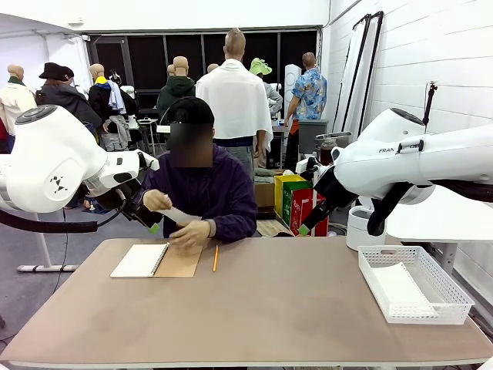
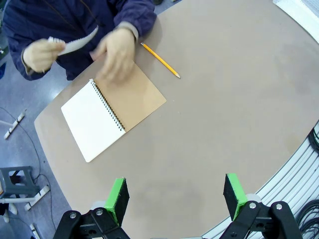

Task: Sort the paper based on its condition.
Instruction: If a person hands you a paper, place it in the Organizing basket , and if it's crumpled, put it in the Trash can.

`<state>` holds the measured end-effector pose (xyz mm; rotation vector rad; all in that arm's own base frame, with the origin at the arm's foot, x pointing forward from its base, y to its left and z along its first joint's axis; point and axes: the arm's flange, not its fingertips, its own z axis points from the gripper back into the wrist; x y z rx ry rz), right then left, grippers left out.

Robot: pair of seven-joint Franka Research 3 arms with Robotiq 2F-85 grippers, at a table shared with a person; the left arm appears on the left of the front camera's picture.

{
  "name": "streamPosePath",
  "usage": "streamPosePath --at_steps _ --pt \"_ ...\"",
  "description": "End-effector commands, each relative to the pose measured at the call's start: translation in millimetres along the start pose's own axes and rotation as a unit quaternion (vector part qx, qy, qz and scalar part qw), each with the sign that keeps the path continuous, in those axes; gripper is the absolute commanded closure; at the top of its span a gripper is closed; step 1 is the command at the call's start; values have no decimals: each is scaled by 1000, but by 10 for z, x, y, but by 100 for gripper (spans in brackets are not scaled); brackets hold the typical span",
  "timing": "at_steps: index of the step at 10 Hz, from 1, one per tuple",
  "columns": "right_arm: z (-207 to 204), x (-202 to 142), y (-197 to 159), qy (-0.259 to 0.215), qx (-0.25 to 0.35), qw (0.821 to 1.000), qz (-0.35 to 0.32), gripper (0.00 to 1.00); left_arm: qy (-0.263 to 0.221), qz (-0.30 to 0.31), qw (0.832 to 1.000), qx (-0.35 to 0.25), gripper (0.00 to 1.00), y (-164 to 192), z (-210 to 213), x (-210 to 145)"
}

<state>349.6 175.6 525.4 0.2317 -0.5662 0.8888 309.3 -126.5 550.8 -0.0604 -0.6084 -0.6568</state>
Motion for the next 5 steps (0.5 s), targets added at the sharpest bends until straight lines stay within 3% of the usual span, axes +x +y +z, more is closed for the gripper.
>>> streamPosePath --at_steps 1,5 --pt "9 4 -12 -6 3 1000 -6 0 1 1 1000 -1 0 13 0 -8" --pt "9 4 -12 -6 3 1000 -6 0 1 1 1000 -1 0 13 0 -8"
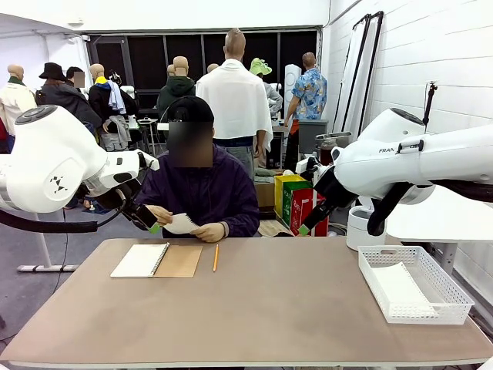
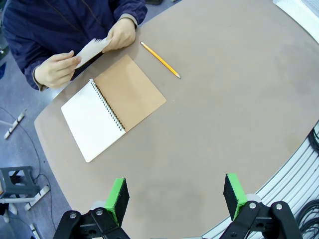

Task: Sort the paper based on its condition.
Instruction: If a person hands you a paper, place it in the Organizing basket , and if it's crumpled, put it in the Trash can.

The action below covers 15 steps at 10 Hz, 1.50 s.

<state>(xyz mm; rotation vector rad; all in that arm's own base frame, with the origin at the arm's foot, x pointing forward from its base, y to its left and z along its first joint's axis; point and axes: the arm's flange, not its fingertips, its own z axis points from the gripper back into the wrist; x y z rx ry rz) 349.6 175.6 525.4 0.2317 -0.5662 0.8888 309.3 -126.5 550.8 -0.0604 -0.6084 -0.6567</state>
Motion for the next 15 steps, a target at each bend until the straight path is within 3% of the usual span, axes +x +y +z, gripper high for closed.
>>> streamPosePath --at_steps 1,15 --pt "9 4 -12 -6 3 1000 -6 0 1 1 1000 -1 0 13 0 -8" --pt "9 4 -12 -6 3 1000 -6 0 1 1 1000 -1 0 13 0 -8"
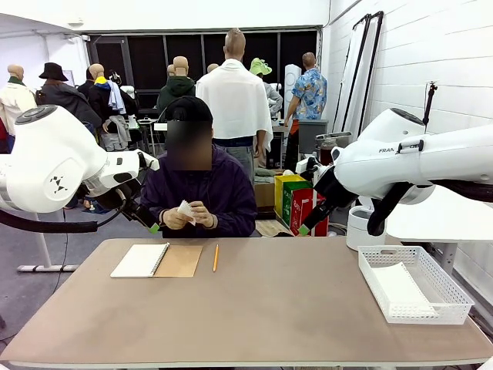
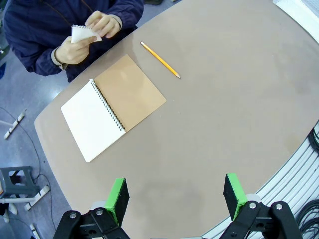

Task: Sort the paper based on its condition.
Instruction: If a person hands you a paper, place it in the Organizing basket , and if it's crumpled, put it in the Trash can.

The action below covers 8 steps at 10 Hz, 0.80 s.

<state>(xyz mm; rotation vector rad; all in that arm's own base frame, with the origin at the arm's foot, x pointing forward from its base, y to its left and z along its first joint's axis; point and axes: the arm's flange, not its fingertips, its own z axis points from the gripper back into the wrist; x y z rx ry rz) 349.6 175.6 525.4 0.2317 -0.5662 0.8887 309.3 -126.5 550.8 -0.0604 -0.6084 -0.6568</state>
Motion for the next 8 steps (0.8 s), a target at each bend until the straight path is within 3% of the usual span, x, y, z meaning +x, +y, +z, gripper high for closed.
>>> streamPosePath --at_steps 1,8 --pt "9 4 -12 -6 3 1000 -6 0 1 2 1000 -1 0 13 0 -8" --pt "9 4 -12 -6 3 1000 -6 0 1 2 1000 -1 0 13 0 -8"
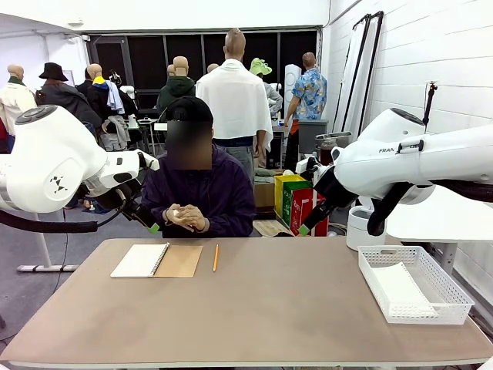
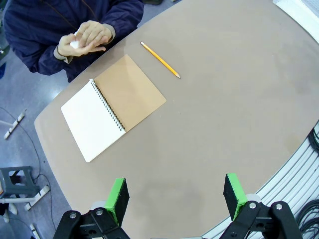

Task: Sort the paper based on its condition.
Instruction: If a person hands you a paper, place it in the Organizing basket , and if it's crumpled, put it in the Trash can.

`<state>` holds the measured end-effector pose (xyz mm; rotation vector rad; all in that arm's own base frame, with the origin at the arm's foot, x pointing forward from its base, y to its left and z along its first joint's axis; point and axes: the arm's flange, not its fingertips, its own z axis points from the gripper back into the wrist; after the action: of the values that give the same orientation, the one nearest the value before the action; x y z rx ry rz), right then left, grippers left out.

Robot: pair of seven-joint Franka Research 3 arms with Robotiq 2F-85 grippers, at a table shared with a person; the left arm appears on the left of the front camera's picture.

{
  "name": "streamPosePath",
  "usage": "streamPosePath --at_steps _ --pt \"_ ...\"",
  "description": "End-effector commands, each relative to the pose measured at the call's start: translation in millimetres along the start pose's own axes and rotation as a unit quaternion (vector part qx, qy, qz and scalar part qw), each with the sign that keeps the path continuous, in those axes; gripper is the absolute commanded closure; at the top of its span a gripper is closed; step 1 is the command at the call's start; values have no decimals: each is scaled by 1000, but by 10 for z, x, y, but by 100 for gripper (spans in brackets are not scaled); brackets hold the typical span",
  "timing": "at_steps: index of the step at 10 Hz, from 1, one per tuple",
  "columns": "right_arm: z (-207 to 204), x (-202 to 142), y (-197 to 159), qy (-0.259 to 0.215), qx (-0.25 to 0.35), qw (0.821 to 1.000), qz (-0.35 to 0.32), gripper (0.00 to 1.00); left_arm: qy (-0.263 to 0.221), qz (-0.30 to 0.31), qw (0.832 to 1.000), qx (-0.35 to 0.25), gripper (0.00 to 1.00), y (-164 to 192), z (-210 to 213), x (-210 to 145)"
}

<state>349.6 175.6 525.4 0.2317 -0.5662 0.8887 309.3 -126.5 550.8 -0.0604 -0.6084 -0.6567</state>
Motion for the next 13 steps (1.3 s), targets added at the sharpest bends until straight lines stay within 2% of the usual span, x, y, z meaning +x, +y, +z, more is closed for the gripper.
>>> streamPosePath --at_steps 1,13 --pt "9 4 -12 -6 3 1000 -6 0 1 1 1000 -1 0 13 0 -8" --pt "9 4 -12 -6 3 1000 -6 0 1 1 1000 -1 0 13 0 -8"
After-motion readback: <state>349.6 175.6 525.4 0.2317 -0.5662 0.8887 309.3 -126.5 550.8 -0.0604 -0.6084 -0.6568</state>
